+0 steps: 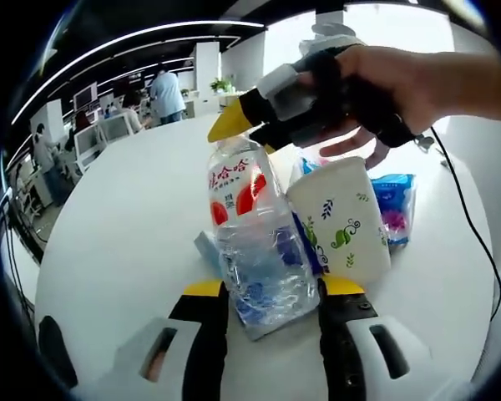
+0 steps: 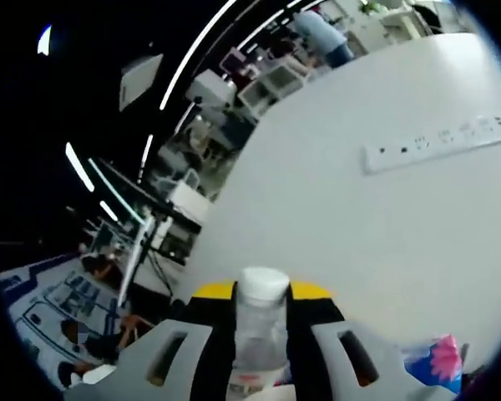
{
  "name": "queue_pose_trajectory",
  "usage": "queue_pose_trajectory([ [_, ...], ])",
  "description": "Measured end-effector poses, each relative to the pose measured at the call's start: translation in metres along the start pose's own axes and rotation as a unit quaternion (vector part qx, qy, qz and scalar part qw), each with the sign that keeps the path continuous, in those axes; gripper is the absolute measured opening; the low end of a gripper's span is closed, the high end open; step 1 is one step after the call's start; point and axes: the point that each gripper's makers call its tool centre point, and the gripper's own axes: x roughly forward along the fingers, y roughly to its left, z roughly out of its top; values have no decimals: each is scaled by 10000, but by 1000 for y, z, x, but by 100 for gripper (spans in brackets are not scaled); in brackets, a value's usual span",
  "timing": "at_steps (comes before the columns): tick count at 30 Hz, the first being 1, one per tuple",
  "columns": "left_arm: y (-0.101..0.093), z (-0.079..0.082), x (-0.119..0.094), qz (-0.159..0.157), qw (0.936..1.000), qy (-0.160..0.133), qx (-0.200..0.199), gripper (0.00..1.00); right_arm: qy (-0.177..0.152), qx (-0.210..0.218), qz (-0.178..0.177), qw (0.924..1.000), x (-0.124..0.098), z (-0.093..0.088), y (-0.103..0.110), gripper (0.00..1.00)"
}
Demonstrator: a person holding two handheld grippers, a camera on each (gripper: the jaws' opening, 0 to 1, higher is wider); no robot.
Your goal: Arrange the tabletop items into an orderly group along one side of the table until the central work area is clear of visible clutter.
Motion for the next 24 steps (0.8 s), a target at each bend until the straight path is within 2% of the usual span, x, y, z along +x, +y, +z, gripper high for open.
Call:
queue_pose_trajectory([
  [9, 0, -1, -4, 9, 10000, -27, -90, 40, -19, -730, 295, 9969, -3, 3, 22, 18],
  [15, -1, -1, -6, 13, 9999, -31, -138, 40, -46, -986, 366, 9944, -6, 2, 31, 18],
  [24, 0, -2, -8, 31, 9998, -59, -208, 38, -119, -1573, 589, 9857, -10, 2, 49, 18],
])
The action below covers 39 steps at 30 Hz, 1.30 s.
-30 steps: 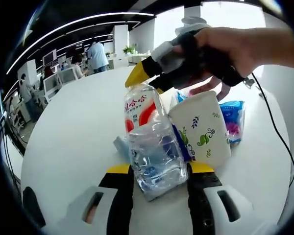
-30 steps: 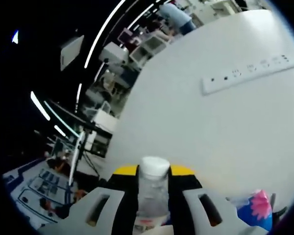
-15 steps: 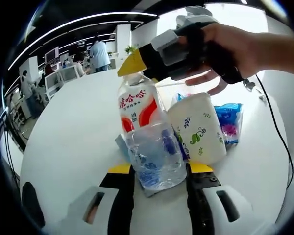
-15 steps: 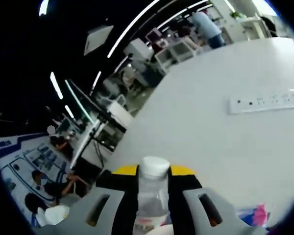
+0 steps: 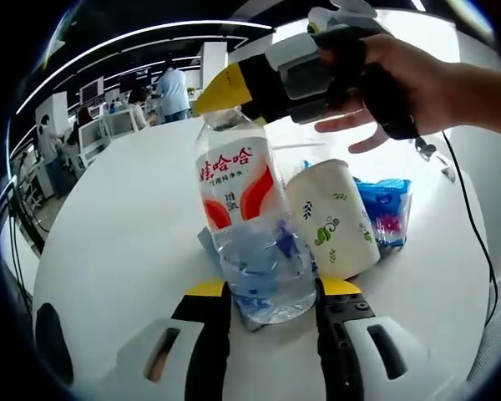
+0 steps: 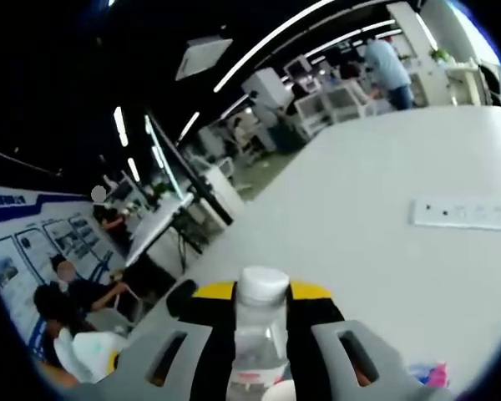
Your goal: Arrange the tabletop items into an orderly group along one side of the table until the central work area is clear of visible clutter.
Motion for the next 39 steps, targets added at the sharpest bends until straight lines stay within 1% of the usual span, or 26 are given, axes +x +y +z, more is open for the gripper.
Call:
queue_pose_trajectory([
  [10, 0, -1, -1, -6, 10000, 7, -19, 38, 50, -215, 52, 9997, 0, 0, 5, 18],
  [18, 0, -2, -2, 0, 10000, 5, -27, 37, 96, -601, 118, 9981, -3, -1, 17, 18],
  [23, 0, -3, -2, 6, 10000, 11, -27, 37, 95, -758, 167, 9969, -5, -1, 22, 18],
  [31, -1, -4, -3, -11, 10000, 10, -56, 36, 116, -1196, 295, 9923, -9, -3, 35, 18],
  [39, -3, -5, -3, -1, 10000, 17, -76, 35, 121, -1430, 330, 9891, -13, -5, 41, 18],
])
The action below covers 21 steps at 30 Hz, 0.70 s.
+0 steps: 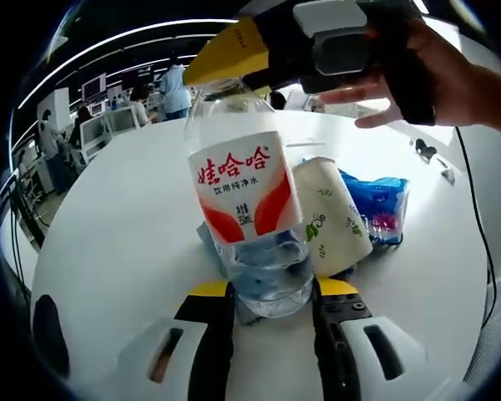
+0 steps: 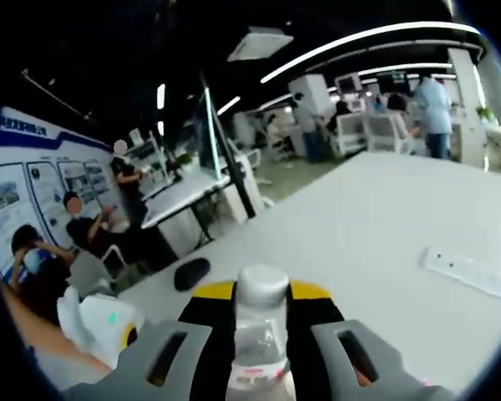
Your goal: Arrange the tabletop items into an orderly group along one side of the table until the central work area is clear of visible clutter.
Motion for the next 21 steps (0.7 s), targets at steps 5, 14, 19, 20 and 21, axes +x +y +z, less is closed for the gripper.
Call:
queue_pose_trajectory([
  [5, -1, -1, 0, 1, 10000, 7, -38, 35, 23, -368, 70, 9993, -3, 0, 11, 18],
  [14, -2, -2, -1, 18, 9997, 38, -231, 34, 77, -830, 44, 9965, -7, -3, 27, 18],
  [19, -2, -2, -1, 16, 9992, 1, -390, 34, 132, -998, 21, 9949, -7, -3, 32, 18],
  [20, -3, -2, -1, 12, 9992, -1, -412, 34, 148, -1024, 15, 9946, -6, -4, 32, 18],
  [21, -3, -2, -2, 3, 9990, -8, -436, 34, 149, -1050, 2, 9944, -6, -4, 32, 18],
])
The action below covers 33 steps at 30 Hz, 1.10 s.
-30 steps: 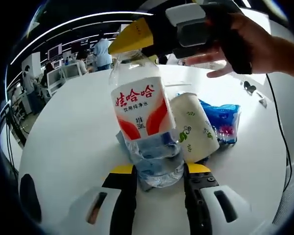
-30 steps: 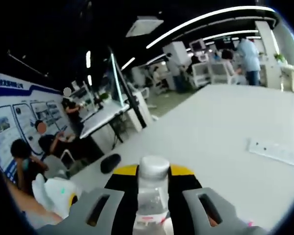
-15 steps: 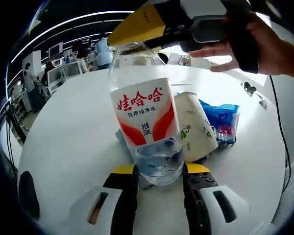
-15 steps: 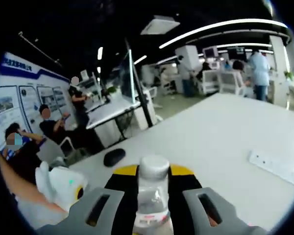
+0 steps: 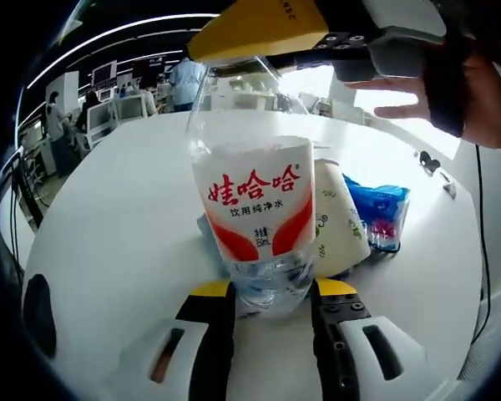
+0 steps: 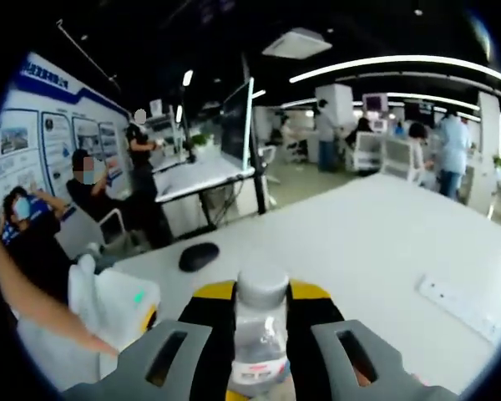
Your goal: Arrange the tabletop items into an orderly group along one side of the table until the central work area is clear of visible clutter.
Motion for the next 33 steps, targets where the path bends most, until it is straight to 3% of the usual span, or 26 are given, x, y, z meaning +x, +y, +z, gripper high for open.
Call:
queue_pose_trajectory([
  [19, -2, 1, 0, 18, 9993, -138, -351, 35, 27, -112, -100, 9999, -6, -2, 3, 18],
  [21, -2, 13, -1, 15, 9972, -524, -532, 37, 23, -125, -106, 9999, -8, -3, 5, 18],
  [24, 0, 10, -2, 65, 9987, -339, -386, 39, 11, -98, -132, 9999, -10, -4, 6, 18],
  [33, -4, 11, -3, 107, 9989, -341, -287, 37, 59, -161, -144, 9997, -13, -6, 9, 18],
])
